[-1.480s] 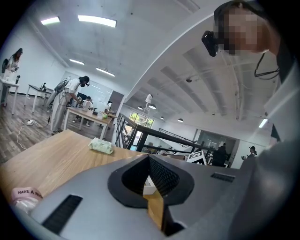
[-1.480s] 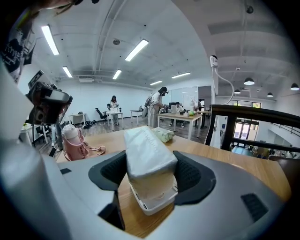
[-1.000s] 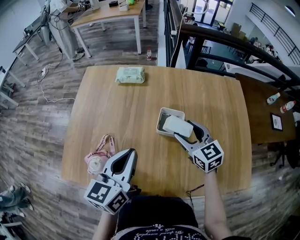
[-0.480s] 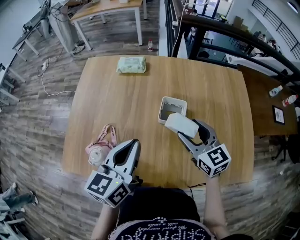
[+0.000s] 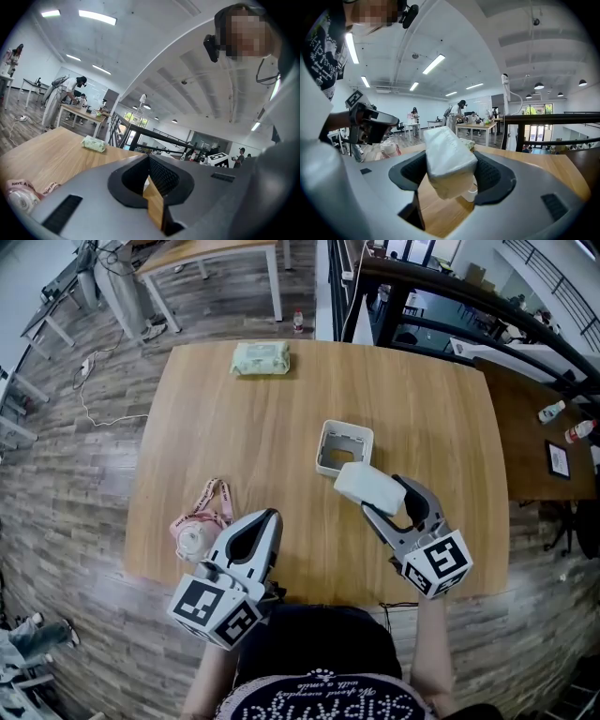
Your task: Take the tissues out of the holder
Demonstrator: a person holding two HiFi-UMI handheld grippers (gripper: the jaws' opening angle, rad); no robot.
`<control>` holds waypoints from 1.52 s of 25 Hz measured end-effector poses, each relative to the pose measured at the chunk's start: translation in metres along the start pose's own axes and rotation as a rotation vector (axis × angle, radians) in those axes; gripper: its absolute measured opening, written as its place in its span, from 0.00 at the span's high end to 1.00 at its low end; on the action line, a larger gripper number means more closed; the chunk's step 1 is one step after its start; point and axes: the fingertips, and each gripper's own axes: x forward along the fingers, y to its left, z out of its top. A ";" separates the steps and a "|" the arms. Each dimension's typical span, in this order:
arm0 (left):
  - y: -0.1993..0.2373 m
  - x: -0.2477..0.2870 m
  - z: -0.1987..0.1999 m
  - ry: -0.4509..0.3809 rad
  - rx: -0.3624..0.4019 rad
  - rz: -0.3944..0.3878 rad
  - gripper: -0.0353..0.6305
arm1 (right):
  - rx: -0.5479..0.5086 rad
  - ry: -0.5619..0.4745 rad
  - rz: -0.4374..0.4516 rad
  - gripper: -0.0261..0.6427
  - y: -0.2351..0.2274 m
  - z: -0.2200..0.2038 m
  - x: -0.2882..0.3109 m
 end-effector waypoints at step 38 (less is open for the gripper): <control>0.015 -0.031 0.014 -0.020 0.109 0.056 0.94 | 0.054 -0.010 -0.053 0.50 0.056 -0.005 -0.060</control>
